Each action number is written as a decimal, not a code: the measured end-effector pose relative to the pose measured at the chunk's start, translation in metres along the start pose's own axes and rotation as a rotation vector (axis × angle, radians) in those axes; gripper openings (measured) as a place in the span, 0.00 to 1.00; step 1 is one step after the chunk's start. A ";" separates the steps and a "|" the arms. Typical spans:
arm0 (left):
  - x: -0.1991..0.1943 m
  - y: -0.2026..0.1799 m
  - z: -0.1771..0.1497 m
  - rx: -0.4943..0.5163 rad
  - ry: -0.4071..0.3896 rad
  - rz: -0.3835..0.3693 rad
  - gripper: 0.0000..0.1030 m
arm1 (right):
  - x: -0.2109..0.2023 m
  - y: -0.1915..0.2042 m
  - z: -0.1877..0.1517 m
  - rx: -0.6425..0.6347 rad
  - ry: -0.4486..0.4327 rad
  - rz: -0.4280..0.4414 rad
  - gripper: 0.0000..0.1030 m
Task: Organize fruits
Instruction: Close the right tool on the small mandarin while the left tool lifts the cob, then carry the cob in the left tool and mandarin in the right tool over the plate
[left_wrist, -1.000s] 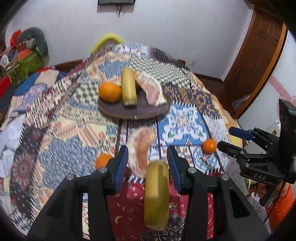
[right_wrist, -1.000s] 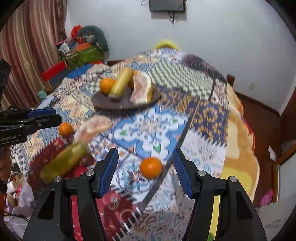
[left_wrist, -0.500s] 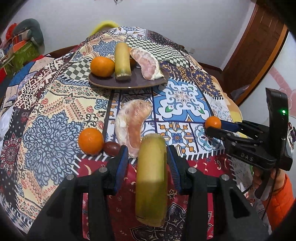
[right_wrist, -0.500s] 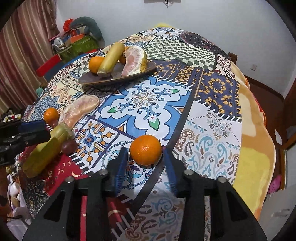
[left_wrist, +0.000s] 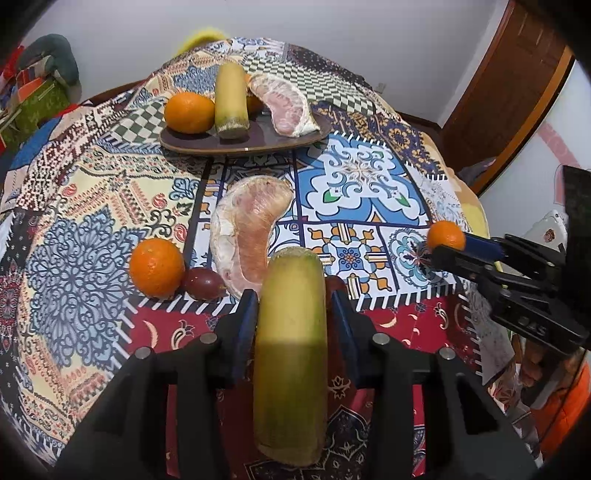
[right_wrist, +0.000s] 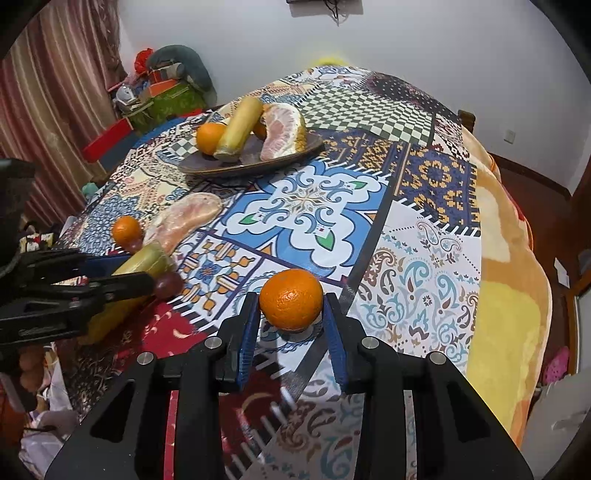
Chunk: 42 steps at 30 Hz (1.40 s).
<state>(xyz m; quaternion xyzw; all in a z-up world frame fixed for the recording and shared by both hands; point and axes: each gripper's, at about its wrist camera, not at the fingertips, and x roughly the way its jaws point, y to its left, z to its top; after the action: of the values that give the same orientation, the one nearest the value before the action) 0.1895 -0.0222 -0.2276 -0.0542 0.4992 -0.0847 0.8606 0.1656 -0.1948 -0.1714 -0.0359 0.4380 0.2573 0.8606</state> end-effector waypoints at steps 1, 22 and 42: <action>0.001 0.000 0.000 -0.002 0.000 -0.003 0.40 | -0.002 0.001 0.000 -0.001 -0.004 0.002 0.31; -0.056 0.007 -0.001 -0.027 -0.136 -0.002 0.36 | -0.023 0.018 0.016 -0.016 -0.078 0.026 0.31; -0.107 0.006 0.030 -0.021 -0.310 0.003 0.36 | -0.032 0.029 0.048 -0.034 -0.157 0.053 0.31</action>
<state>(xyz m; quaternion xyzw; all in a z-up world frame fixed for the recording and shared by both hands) 0.1639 0.0057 -0.1235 -0.0748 0.3611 -0.0690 0.9270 0.1721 -0.1690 -0.1124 -0.0187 0.3657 0.2892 0.8845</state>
